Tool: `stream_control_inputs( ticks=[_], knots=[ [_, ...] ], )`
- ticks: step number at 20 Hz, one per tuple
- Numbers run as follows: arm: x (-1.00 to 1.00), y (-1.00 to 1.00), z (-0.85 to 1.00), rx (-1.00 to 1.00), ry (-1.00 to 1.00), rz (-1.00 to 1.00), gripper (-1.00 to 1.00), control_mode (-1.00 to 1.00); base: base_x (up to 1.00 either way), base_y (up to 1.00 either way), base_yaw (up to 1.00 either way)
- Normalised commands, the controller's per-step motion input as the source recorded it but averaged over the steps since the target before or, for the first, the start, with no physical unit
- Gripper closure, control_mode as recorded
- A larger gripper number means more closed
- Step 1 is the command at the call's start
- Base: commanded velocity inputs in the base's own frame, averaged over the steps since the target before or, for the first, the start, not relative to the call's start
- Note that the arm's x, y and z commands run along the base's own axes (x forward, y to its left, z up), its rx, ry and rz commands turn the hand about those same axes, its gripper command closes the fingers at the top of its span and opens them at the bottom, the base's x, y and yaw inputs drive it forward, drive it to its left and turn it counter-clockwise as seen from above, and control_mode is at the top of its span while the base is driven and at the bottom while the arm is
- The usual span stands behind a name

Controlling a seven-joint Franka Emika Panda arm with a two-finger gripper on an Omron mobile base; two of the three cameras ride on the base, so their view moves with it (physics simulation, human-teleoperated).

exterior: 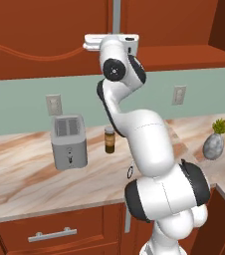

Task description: Pick the pan from the cabinet and place it on the stove. Then turn on the stove burner for the pan.

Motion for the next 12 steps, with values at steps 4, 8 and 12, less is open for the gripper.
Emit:
stream_control_inputs(
  ticks=[4,8,12],
  knots=[
    [0.04,-0.05,-0.03,0.01,0.01,0.03,1.00,-1.00,0.00,0.00,0.00],
    [-0.07,0.03,0.00,0.00,0.00,0.17,1.00,-1.00,0.00,0.00,0.00],
    [-0.32,0.15,0.10,0.00,0.00,0.18,1.00,-1.00,0.00,0.00,0.00]
  ],
)
